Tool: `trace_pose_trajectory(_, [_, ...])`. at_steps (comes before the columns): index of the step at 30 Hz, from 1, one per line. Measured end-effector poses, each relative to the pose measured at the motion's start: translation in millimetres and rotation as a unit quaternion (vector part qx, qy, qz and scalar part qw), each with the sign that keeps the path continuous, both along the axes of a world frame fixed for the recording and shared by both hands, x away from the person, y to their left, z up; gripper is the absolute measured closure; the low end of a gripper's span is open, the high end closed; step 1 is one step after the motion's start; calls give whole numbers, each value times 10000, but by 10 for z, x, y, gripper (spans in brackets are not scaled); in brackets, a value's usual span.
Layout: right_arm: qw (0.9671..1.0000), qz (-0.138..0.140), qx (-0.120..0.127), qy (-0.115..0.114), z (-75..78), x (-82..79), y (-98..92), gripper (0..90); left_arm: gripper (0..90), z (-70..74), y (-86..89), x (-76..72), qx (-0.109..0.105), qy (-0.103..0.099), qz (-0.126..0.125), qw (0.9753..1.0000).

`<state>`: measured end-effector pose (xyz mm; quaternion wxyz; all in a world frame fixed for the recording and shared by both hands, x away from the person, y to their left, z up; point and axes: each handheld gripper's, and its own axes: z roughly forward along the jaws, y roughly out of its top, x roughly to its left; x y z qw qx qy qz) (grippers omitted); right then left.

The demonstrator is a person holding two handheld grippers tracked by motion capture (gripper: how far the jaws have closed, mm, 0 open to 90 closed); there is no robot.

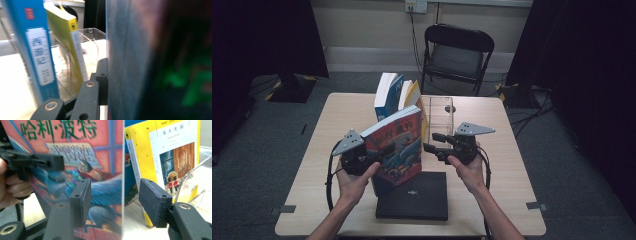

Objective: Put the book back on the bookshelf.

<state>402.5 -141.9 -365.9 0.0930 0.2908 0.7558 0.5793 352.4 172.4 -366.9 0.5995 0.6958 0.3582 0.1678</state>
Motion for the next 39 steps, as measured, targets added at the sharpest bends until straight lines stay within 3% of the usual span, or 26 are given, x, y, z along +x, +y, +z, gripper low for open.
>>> trace_pose_trajectory(10, [9996, -95, -203, 156, -84, 217, 142, 527, 746, -4, 141, 0, -56, 57, 232, 9997])
trace_pose_trajectory(22, [9986, -222, -470, -8, -50, 492, 330, 636, 746, 10, 160, -5, -135, 54, 303, 9994])
trace_pose_trajectory(28, [9980, -322, -531, 110, -152, 617, 420, 569, 746, 30, 176, -16, -150, 20, 344, 9993])
trace_pose_trajectory(33, [9972, -451, -593, 30, -150, 678, 546, 435, 746, 32, 205, -15, -99, 37, 424, 9990])
trace_pose_trajectory(39, [9964, -512, -668, -25, -131, 750, 687, 377, 746, 27, 275, -16, -159, 75, 510, 9985])
